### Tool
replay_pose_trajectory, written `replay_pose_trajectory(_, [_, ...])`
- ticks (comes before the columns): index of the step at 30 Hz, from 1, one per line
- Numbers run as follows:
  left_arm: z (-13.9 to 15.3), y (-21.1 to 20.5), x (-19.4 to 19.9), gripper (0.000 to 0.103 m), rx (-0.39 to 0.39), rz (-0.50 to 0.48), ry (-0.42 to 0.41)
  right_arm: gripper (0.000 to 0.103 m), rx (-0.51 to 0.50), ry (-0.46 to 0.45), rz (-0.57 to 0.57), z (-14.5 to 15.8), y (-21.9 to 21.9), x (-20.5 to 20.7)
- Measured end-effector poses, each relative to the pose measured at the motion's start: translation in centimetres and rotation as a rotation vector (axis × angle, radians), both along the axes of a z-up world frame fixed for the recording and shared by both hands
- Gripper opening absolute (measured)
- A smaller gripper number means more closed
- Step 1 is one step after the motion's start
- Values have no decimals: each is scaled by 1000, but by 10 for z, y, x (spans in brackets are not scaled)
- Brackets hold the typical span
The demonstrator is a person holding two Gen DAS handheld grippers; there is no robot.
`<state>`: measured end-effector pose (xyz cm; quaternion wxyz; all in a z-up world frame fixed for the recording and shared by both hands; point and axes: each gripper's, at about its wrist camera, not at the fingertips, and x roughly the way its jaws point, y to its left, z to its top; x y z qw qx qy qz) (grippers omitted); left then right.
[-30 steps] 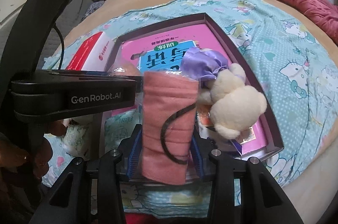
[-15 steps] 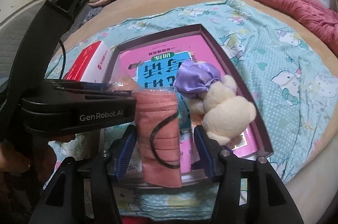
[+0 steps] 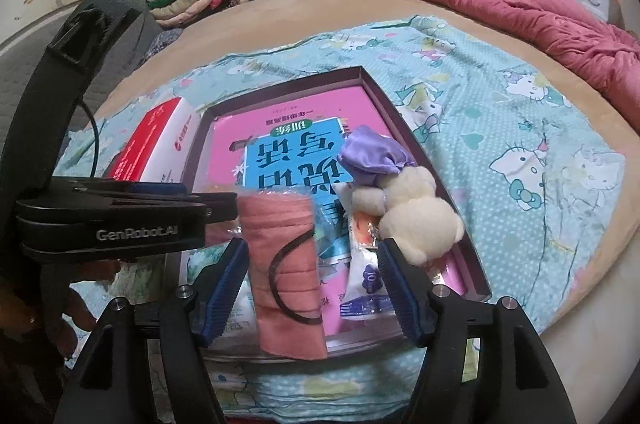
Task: Organize soft objects
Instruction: 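Release the peach ball onto the pink book with the left gripper while the right releases the pink roll, then lift both open grippers back toward the remaining pile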
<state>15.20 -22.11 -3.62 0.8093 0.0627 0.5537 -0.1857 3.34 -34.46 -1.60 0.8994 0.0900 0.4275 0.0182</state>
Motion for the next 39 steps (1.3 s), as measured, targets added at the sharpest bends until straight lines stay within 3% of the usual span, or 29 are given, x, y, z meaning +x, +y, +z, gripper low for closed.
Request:
replay_pose_trajectory(17, [37,26,-32,71,-32,41,-89,74,-29,-60,-6,11,3,-4])
replay_pose_trajectory(39, [69,66,-75,77,-48,107,-187,79,-94,-269,-51,52,9,-26])
